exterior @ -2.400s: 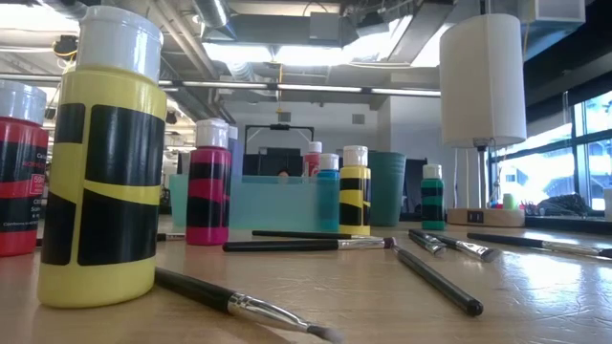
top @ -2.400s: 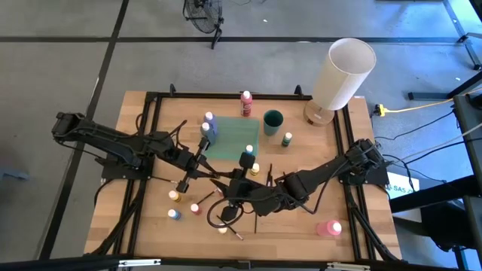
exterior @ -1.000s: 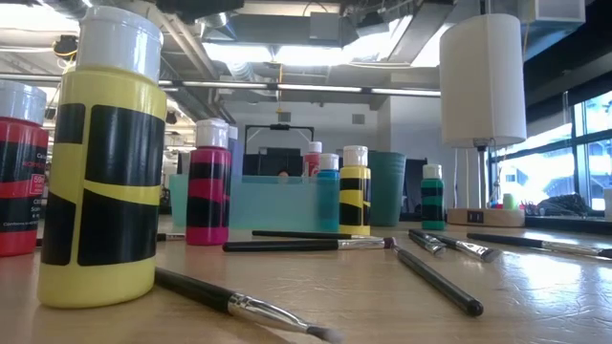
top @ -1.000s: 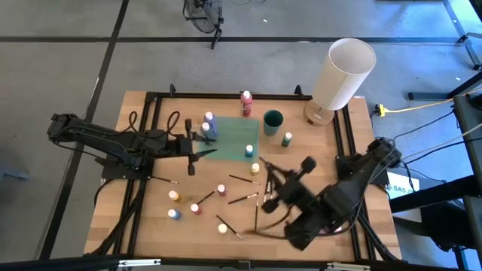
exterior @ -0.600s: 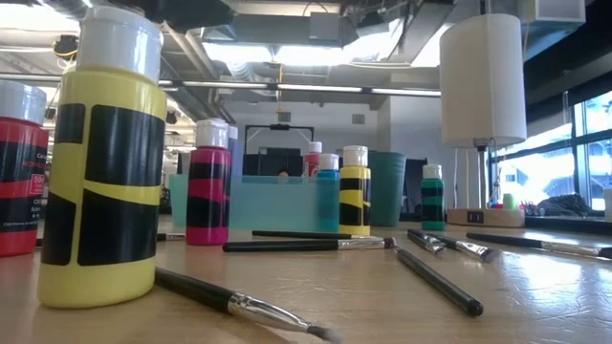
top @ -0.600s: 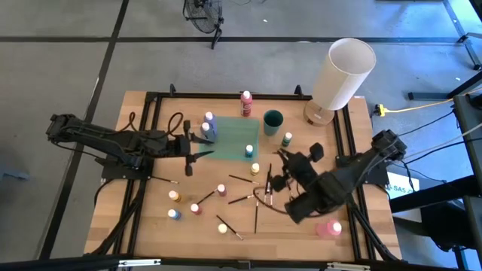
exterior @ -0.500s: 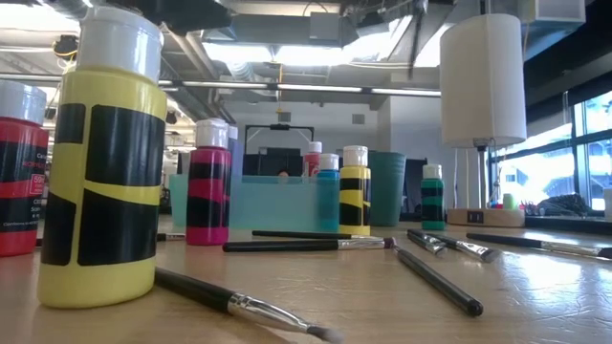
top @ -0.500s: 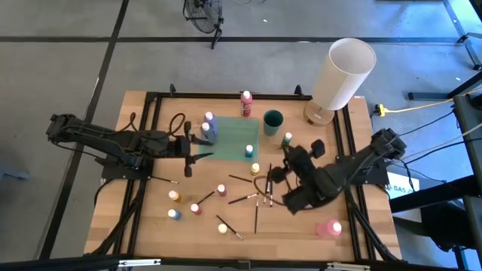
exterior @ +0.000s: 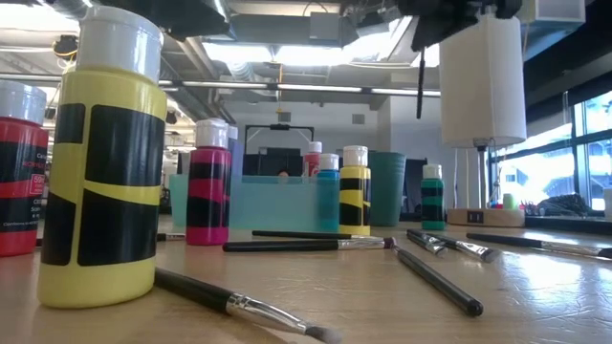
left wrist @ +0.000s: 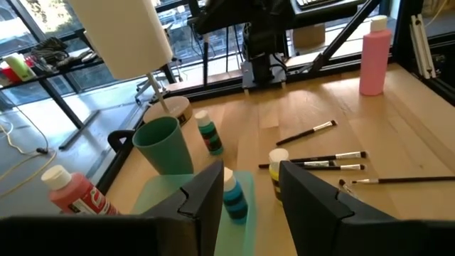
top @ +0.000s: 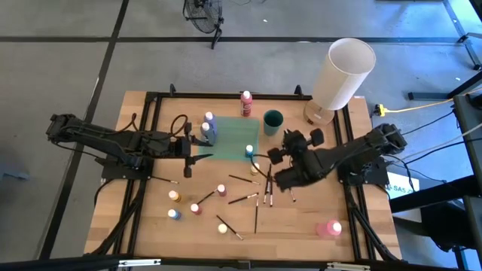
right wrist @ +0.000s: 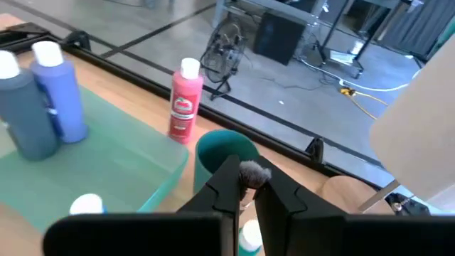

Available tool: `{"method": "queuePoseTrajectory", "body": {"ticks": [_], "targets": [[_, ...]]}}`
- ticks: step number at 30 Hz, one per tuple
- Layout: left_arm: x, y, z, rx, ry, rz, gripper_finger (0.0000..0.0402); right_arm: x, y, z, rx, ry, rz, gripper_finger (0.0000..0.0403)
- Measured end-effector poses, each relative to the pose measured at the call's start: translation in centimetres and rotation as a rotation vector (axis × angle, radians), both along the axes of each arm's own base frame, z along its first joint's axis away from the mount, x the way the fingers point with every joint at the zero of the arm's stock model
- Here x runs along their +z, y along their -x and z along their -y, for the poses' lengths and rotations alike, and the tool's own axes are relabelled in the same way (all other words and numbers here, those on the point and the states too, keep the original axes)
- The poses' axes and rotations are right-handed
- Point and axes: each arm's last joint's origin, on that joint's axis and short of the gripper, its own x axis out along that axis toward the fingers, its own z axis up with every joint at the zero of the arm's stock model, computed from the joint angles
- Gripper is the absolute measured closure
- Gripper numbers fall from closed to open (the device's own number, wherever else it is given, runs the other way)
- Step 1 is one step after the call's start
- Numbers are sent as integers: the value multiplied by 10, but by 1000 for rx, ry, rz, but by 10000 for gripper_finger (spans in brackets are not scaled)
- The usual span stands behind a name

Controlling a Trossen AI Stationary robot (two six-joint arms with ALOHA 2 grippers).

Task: Pick & Place Paint Supplies
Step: Put the black paint brush into the dark green cup

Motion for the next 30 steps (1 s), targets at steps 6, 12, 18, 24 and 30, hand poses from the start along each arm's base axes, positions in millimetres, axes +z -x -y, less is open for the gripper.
{"method": "queuePoseTrajectory", "body": {"ticks": [6,12,18,24,30], "targets": [[-1,0,0,-3,4,-14,270,-2,-17,20,-7,-34,-46,374],[-3,1,2,-50,31,-29,270,1,-40,30,77,-40,-48,374],[-4,1,3,-91,40,-48,270,4,-53,47,118,-60,-69,373],[-8,2,2,-83,52,-89,270,-6,-56,63,119,-106,-107,373],[-10,3,2,-75,73,-105,270,-13,-55,78,88,-103,-142,373]]}}
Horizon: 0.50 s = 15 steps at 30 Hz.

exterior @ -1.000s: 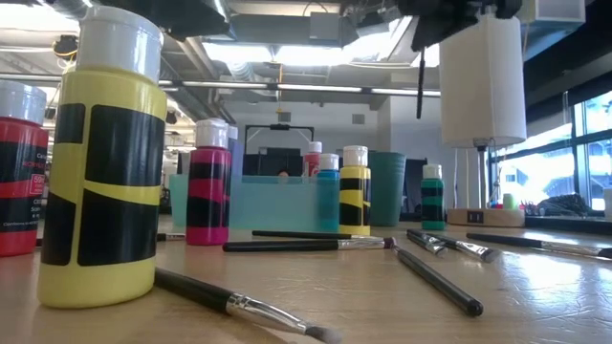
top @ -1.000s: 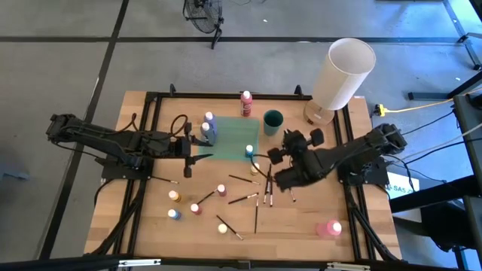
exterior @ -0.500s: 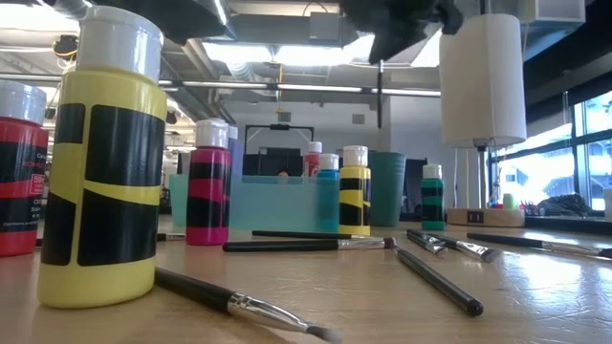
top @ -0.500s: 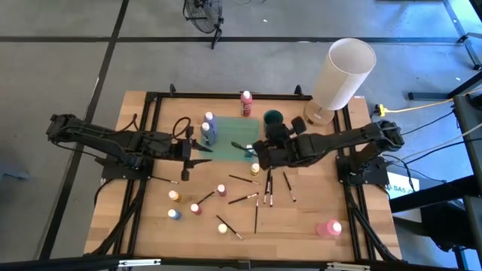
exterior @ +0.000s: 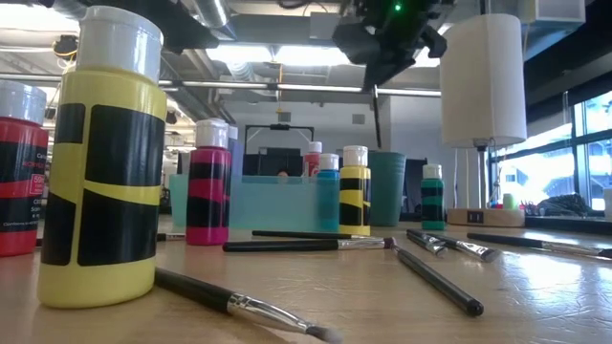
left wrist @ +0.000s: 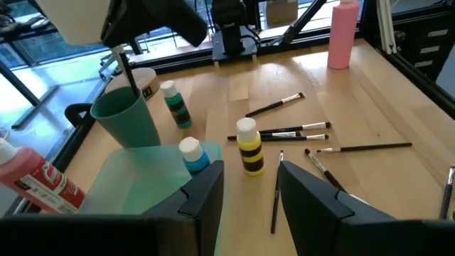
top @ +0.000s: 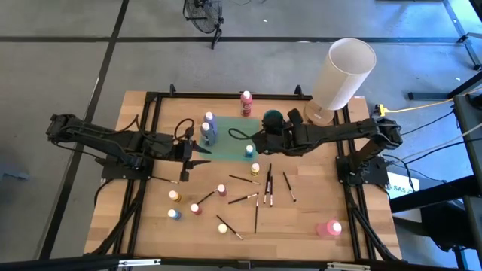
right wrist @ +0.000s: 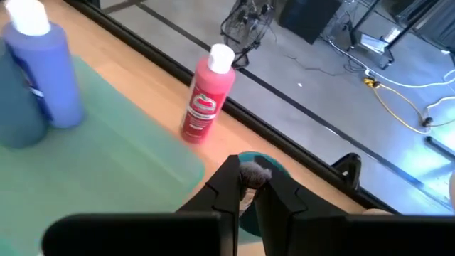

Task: Pick & Place Paint Supplies
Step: Put the black paint brush into the dark green cup

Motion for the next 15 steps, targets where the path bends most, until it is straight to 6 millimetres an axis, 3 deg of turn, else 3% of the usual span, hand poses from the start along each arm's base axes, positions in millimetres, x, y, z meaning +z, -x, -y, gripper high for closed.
{"method": "queuePoseTrajectory", "body": {"ticks": [15], "targets": [[-1,1,0,0,-3,-15,270,0,-2,33,-44,-62,-1,373]]}}
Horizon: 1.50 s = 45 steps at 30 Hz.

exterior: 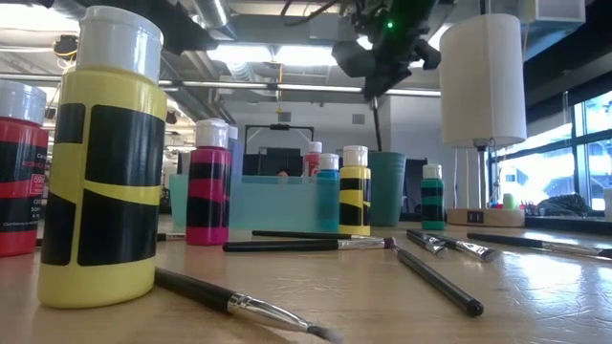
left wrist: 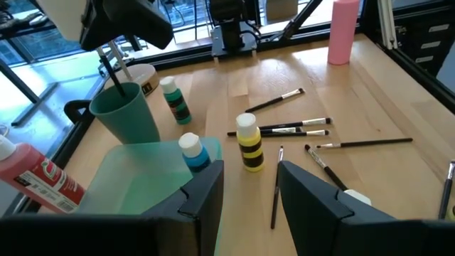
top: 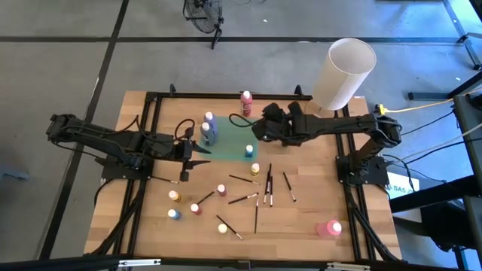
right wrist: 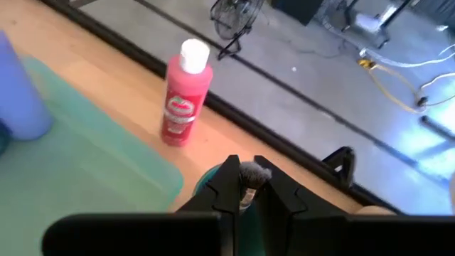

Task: Pick & Place Paint Supplies
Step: Put the black paint brush into the dark green cup

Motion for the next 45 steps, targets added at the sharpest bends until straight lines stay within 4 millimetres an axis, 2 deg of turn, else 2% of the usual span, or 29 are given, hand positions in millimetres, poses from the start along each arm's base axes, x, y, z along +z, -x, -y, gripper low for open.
{"method": "queuePoseTrajectory", "body": {"ticks": [9,15,26,31,37,41,45], "targets": [[0,0,0,1,2,-5,270,-1,1,13,-6,-49,-9,373],[0,0,0,1,1,-5,270,-14,4,19,-22,-62,-29,372],[0,0,0,1,-1,-5,270,-23,3,23,-16,-85,-12,343],[0,0,0,1,-1,-5,270,-23,3,23,-12,-92,-12,314],[0,0,0,0,-1,-5,270,-20,2,23,19,-81,-44,255],[0,0,0,1,-1,-5,270,-6,-3,17,86,-54,-63,220],[0,0,0,1,-1,-5,270,15,-9,0,217,-72,-69,199]]}}
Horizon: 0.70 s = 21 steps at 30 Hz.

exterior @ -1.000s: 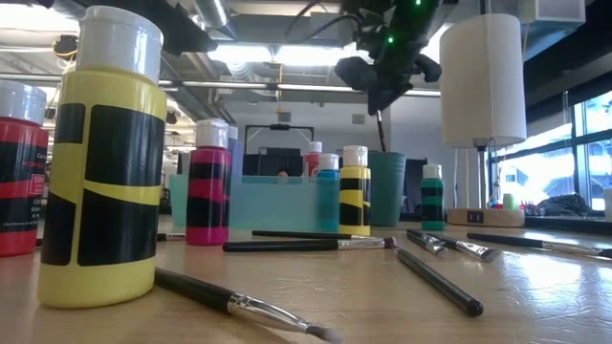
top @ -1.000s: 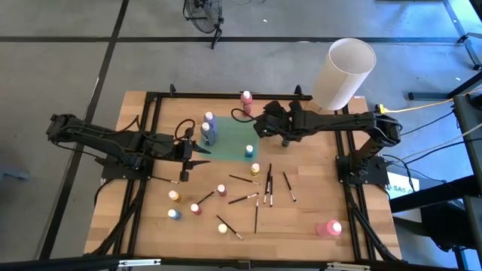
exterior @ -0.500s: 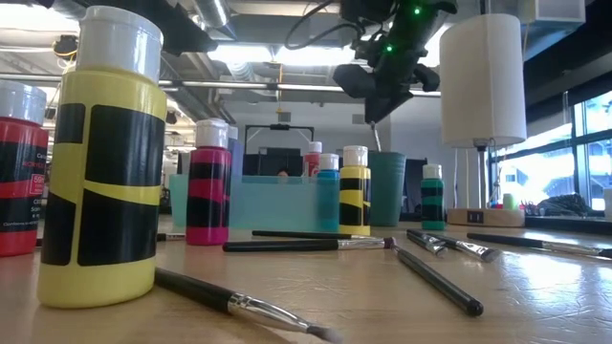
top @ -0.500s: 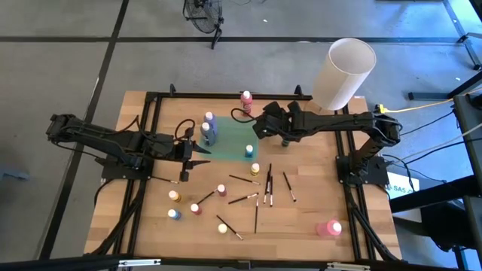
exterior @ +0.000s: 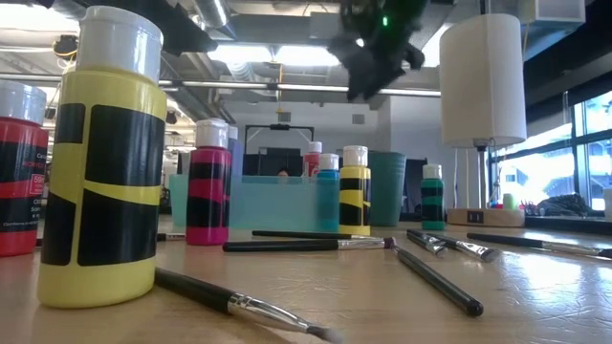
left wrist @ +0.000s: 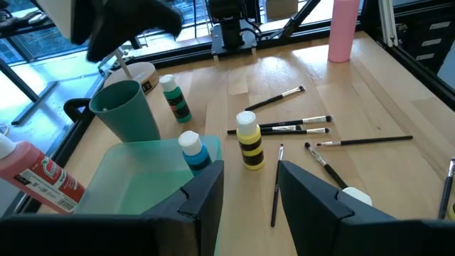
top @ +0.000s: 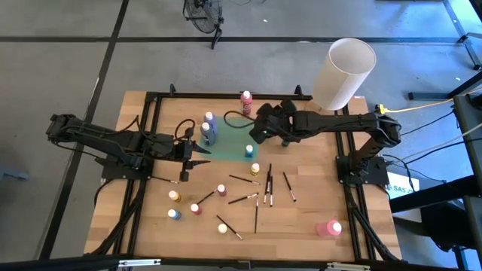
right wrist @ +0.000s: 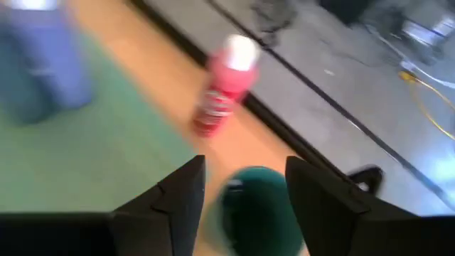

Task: Pick & Place Paint Supplies
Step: Put the black paint brush into the dark green cup

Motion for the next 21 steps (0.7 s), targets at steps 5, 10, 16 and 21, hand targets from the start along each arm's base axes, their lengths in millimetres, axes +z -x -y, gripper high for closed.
{"method": "queuePoseTrajectory", "body": {"ticks": [5,10,16,21], "targets": [[0,0,0,0,0,-2,270,25,-1,-31,258,-219,-23,192],[0,0,0,0,-1,-5,270,33,8,-63,464,-550,-86,192],[0,0,0,0,1,-5,270,25,33,-86,331,-734,-281,192],[0,0,0,1,2,0,270,6,53,-100,92,-778,-430,192]]}}
